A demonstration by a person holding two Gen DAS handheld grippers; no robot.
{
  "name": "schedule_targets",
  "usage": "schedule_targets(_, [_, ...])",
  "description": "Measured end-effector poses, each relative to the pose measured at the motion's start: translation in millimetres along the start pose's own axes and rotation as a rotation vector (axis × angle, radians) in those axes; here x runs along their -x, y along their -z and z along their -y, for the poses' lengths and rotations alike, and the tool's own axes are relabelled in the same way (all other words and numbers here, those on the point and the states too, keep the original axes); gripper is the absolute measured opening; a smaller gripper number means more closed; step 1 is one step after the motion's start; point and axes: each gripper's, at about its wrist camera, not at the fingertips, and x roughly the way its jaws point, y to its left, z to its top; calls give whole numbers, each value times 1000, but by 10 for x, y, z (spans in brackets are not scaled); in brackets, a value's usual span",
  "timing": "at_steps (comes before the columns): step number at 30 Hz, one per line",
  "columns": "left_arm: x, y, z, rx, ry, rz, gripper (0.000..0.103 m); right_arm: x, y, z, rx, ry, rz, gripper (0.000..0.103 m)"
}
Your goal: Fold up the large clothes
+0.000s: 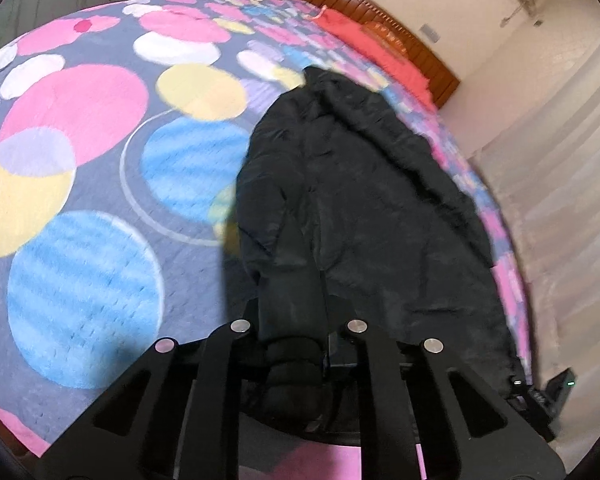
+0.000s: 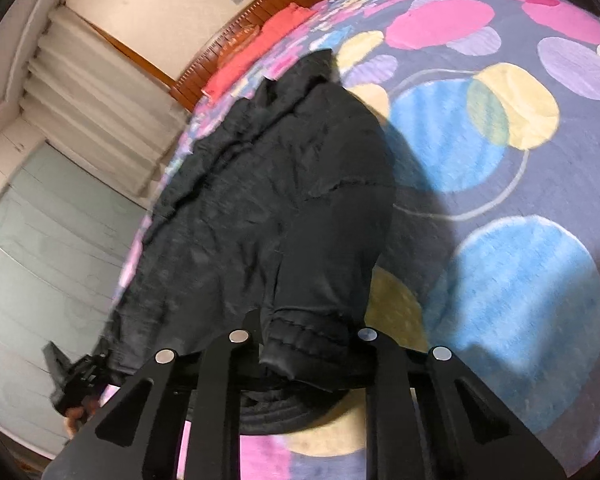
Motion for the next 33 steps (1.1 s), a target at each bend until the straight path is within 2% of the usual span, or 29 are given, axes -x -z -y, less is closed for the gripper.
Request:
schedule_targets(8, [100,-437,376,-60,65,68,13,15,-423,-367,47,-104,63,17])
schedule_targets(16, [-117,-1151,726,-91,86,99,13,-281,-1131,-721,84,-141,116,17])
schedule_targets(22, [-652,-1877,936,-49,106,53,13,-642,-1875,-909,62,-161,133,17])
schedule_targets(26, [-1119,-2360,1006,-10,86,27,13,-990,-2384,-1039,66,-141,130,17])
schedule_targets(30, [-1648,-2797,1059,-8,22,20,13,-1422,-2879,-1119,63,-101,129,17])
schedule_targets(33, [-2013,-3042,1101,-28,-37,21,13,-1740,-3118,-1071,50,-60,119,17])
